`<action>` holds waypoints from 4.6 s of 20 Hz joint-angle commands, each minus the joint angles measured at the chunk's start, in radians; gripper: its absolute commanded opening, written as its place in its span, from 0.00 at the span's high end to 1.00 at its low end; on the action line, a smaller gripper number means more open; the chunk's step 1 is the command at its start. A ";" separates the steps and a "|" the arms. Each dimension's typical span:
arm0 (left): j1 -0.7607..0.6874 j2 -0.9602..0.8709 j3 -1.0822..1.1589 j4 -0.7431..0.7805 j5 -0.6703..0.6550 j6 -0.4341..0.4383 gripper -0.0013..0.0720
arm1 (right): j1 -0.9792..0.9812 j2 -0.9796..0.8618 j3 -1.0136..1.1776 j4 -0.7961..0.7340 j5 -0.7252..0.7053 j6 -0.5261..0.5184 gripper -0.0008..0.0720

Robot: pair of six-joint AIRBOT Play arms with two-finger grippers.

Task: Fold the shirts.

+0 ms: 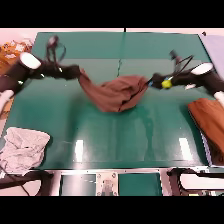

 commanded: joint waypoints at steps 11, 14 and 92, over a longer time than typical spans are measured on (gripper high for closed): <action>0.001 0.368 0.475 0.186 -0.225 -0.017 0.95 | -0.097 0.617 0.323 -0.012 0.043 0.071 0.96; 0.001 0.352 0.474 0.353 -0.269 -0.064 0.95 | -0.096 0.628 0.319 -0.069 0.057 0.083 0.96; 0.286 0.184 0.324 -0.021 -0.651 -0.122 0.95 | -0.182 0.688 0.150 -0.021 0.277 0.225 0.96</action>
